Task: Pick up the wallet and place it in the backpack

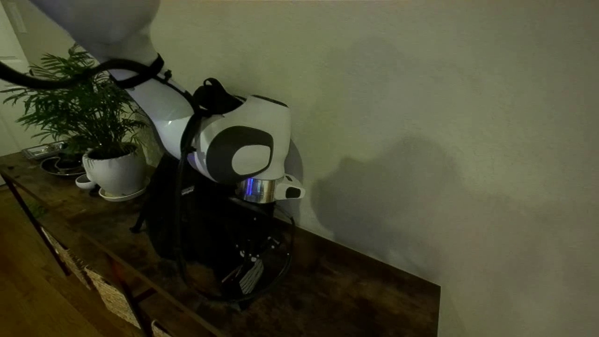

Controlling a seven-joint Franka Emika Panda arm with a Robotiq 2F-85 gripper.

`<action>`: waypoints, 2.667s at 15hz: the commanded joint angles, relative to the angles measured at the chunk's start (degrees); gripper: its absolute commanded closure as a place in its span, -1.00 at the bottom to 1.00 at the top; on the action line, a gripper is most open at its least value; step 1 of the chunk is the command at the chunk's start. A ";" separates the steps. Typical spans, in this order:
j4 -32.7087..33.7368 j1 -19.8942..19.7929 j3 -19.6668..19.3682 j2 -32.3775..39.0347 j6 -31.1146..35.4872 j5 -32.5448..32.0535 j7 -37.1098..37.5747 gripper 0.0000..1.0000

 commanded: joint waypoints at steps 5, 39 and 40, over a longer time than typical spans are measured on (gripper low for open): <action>8.12 -1.29 -0.19 4.64 -7.10 0.64 -1.02 0.93; -15.32 19.34 -15.56 -2.79 24.82 -7.99 24.94 -1.00; -15.20 18.79 -15.12 -2.32 24.31 -7.48 24.92 -1.00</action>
